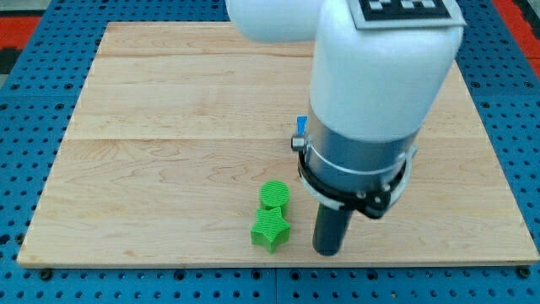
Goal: Place red blocks to the top left of the green circle
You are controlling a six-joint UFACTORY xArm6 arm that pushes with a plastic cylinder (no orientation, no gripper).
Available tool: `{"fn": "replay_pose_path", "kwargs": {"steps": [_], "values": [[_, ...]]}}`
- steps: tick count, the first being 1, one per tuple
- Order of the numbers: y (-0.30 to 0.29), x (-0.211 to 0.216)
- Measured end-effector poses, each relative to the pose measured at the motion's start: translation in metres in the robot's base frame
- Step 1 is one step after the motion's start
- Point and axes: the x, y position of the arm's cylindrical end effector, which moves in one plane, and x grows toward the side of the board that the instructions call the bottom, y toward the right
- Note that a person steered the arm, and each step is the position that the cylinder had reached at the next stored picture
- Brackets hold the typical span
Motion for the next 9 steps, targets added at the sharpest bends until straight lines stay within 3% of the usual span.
{"fn": "replay_pose_path", "kwargs": {"steps": [1, 2, 3, 5, 6, 7, 8, 9], "values": [[0.106, -0.041], [0.191, -0.044], [0.212, -0.045], [0.200, -0.115], [0.185, -0.120], [0.176, -0.175], [0.117, -0.197], [0.013, -0.220]]}}
